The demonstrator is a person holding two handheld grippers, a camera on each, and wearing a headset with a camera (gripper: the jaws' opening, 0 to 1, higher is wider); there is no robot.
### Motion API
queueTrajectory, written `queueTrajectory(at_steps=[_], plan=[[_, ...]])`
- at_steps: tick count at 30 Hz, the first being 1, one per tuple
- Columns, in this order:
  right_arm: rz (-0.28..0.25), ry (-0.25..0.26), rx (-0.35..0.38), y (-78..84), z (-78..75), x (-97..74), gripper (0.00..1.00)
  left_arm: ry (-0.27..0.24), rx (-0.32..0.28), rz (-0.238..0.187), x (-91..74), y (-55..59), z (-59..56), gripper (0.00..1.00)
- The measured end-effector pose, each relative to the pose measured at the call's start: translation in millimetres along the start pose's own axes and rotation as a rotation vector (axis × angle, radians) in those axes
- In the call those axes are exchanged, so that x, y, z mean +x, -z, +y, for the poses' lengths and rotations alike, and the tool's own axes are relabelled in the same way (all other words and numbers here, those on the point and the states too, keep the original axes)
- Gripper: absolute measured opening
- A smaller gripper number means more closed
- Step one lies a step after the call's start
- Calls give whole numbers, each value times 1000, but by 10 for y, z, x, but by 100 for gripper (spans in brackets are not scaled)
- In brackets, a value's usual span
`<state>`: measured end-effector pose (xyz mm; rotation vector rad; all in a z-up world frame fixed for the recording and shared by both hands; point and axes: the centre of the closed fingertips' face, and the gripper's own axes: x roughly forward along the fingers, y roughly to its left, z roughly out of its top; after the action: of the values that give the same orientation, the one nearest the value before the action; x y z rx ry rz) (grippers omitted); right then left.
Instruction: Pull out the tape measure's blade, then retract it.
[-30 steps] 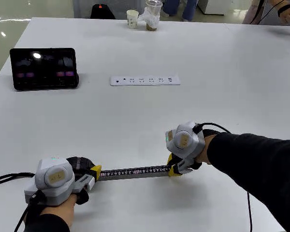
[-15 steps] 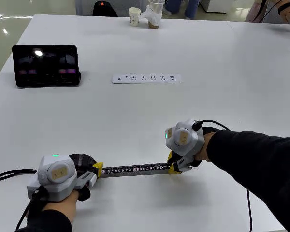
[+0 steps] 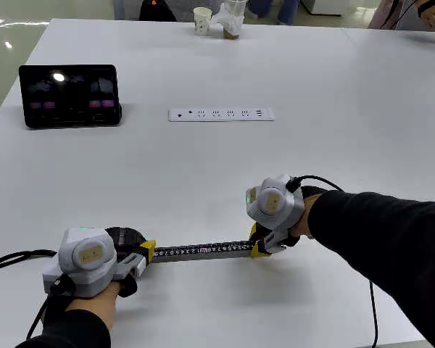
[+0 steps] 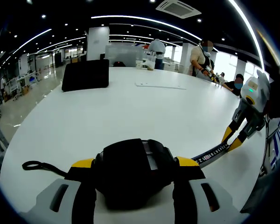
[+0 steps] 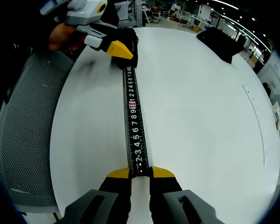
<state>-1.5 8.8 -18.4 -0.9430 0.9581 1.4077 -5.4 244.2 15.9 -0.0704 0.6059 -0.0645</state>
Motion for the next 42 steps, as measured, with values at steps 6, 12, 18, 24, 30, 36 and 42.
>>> queueTrajectory(at_steps=[6,12,18,24,30,36,42], plan=[[-2,1,2,-11,0,5,11,-1,2,0,5,8,3,61],[-2,1,3,-27,-6,11,11,-1,4,1,-1,6,-3,61],[0,3,6,-33,-6,16,11,0,5,2,-12,7,-8,61],[1,3,9,-46,-6,26,11,1,6,1,-24,1,-7,61],[1,4,11,-62,-4,38,12,0,7,0,-30,1,-9,61],[-1,6,4,-83,0,40,12,0,9,0,-37,0,-16,61],[-1,8,3,-92,4,48,12,0,10,0,-39,0,-17,61]])
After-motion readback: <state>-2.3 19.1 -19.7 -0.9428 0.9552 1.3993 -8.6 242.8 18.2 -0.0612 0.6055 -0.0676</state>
